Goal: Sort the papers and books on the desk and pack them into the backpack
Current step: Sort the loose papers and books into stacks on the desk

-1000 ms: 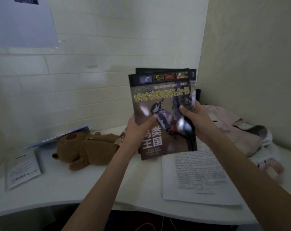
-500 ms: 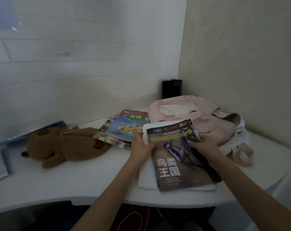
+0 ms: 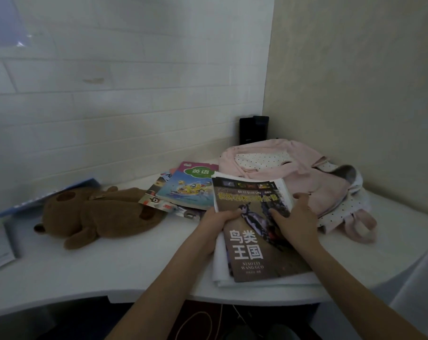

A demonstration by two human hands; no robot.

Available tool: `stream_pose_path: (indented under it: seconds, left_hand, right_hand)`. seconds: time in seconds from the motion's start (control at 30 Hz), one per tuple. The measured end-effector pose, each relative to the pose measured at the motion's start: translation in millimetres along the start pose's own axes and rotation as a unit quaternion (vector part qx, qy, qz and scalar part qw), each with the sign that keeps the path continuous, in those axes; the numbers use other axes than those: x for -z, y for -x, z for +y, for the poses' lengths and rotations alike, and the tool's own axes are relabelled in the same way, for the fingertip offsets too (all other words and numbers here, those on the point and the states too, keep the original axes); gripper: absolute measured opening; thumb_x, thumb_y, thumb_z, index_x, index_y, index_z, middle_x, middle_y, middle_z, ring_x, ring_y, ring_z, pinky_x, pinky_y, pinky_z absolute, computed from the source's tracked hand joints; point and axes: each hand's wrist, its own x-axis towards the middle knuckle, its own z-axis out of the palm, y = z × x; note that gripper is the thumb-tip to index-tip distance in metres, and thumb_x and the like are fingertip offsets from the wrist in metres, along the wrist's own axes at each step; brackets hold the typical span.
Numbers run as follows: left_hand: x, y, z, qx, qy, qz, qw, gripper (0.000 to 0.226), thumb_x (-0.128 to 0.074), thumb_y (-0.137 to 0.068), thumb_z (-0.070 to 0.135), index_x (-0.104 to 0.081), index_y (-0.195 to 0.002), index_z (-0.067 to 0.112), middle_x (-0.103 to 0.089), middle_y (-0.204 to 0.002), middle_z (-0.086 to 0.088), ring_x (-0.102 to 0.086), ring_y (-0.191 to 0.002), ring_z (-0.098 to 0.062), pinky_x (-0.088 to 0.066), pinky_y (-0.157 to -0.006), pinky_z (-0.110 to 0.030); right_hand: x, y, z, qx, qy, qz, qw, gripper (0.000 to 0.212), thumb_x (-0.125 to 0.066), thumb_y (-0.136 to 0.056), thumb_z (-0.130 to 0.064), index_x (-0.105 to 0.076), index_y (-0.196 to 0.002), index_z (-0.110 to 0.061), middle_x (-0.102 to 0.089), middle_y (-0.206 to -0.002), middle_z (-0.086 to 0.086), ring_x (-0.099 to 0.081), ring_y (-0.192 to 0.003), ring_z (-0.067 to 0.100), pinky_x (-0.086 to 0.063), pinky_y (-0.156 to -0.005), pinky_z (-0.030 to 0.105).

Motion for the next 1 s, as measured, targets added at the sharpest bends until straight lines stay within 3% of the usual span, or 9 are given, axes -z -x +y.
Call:
stream_pose_path:
  seconds: [0.1, 0.17, 0.23, 0.33, 0.4, 0.53, 0.67, 0.77, 1.0]
  left_hand:
    - [6, 3, 20, -0.087, -0.026, -0.017, 0.996, 0.023, -0.07, -0.083, 0.009, -0.066, -0.106, 0.008, -0.073, -0.091, -0.013, -0.07, -0.072, -0.025, -0.059, -0.07, -0.034]
    - [12, 10, 43, -0.15, -0.038, -0.024, 0.988, 0.024, -0.07, -0.082, 0.009, -0.066, -0.106, 0.011, -0.075, -0.09, -0.009, -0.07, -0.077, -0.024, -0.059, -0.072, -0.034]
    - [18, 18, 66, -0.189, -0.067, -0.011, 0.979, 0.022, -0.073, -0.08, 0.01, -0.066, -0.101, 0.013, -0.075, -0.077, 0.0, -0.071, -0.071, -0.018, -0.059, -0.069, -0.031]
    - [26, 23, 74, -0.205, -0.094, 0.015, 0.974, 0.025, -0.079, -0.073, 0.01, -0.065, -0.093, 0.016, -0.074, -0.073, 0.004, -0.071, -0.067, -0.014, -0.058, -0.067, -0.029]
    - [36, 24, 59, -0.186, -0.103, 0.033, 0.977, 0.028, -0.08, -0.071, 0.008, -0.066, -0.094, 0.017, -0.074, -0.077, 0.004, -0.071, -0.069, -0.014, -0.058, -0.069, -0.03]
    - [45, 26, 33, -0.157, -0.098, 0.025, 0.982, 0.032, -0.079, -0.071, 0.003, -0.069, -0.099, 0.013, -0.076, -0.088, -0.004, -0.071, -0.077, -0.019, -0.057, -0.077, -0.035]
    - [36, 29, 38, -0.208, -0.075, 0.024, 0.975, 0.025, -0.077, -0.074, 0.002, -0.07, -0.092, 0.017, -0.076, -0.08, 0.004, -0.072, -0.074, -0.013, -0.058, -0.066, -0.026]
    - [25, 32, 42, -0.241, -0.128, 0.057, 0.96, 0.014, -0.077, -0.078, 0.011, -0.068, -0.085, 0.019, -0.073, -0.07, 0.006, -0.07, -0.064, -0.007, -0.055, -0.057, -0.02]
    - [8, 7, 60, -0.168, -0.246, 0.064, 0.952, 0.035, -0.056, -0.093, 0.041, -0.062, -0.106, 0.009, -0.07, -0.095, -0.009, -0.068, -0.081, -0.021, -0.056, -0.071, -0.033]
  right_hand:
    - [20, -11, -11, -0.059, -0.212, -0.043, 0.974, 0.076, -0.08, -0.075, -0.033, -0.033, -0.128, -0.005, -0.059, -0.117, 0.016, -0.06, -0.103, 0.033, -0.049, -0.084, 0.039]
    - [40, -19, -27, -0.041, -0.388, -0.107, 0.914, 0.081, -0.083, -0.067, -0.043, -0.043, -0.128, -0.008, -0.064, -0.117, 0.011, -0.065, -0.099, 0.025, -0.053, -0.083, 0.036]
    - [56, -25, -43, 0.013, -0.446, -0.185, 0.875, 0.08, -0.084, -0.054, -0.056, -0.058, -0.118, -0.015, -0.07, -0.113, 0.006, -0.068, -0.101, 0.021, -0.055, -0.083, 0.033]
    - [61, -15, -59, 0.046, -0.465, -0.253, 0.847, 0.062, -0.084, -0.053, -0.049, -0.065, -0.105, -0.023, -0.073, -0.105, -0.003, -0.069, -0.097, 0.013, -0.057, -0.079, 0.027]
    - [52, -4, -54, 0.057, -0.427, -0.285, 0.856, 0.05, -0.082, -0.058, -0.044, -0.064, -0.101, -0.026, -0.073, -0.099, -0.008, -0.069, -0.089, 0.003, -0.057, -0.078, 0.022]
    - [35, 10, -39, 0.02, -0.403, -0.306, 0.862, 0.075, -0.088, -0.036, -0.061, -0.065, -0.1, -0.028, -0.074, -0.096, -0.012, -0.069, -0.087, 0.002, -0.056, -0.075, 0.018]
    - [40, 5, -49, 0.031, -0.374, -0.252, 0.892, 0.023, -0.068, -0.083, -0.025, -0.064, -0.106, -0.023, -0.07, -0.098, -0.011, -0.066, -0.083, -0.002, -0.054, -0.069, 0.014]
    - [40, 0, -50, 0.052, -0.312, -0.219, 0.923, 0.006, -0.062, -0.09, -0.027, -0.063, -0.096, -0.028, -0.068, -0.092, -0.014, -0.062, -0.079, -0.006, -0.051, -0.07, 0.011]
    - [56, -38, -32, 0.01, -0.304, -0.142, 0.942, 0.035, -0.064, -0.089, -0.027, -0.06, -0.12, -0.012, -0.068, -0.108, 0.003, -0.065, -0.088, 0.013, -0.05, -0.068, 0.017]
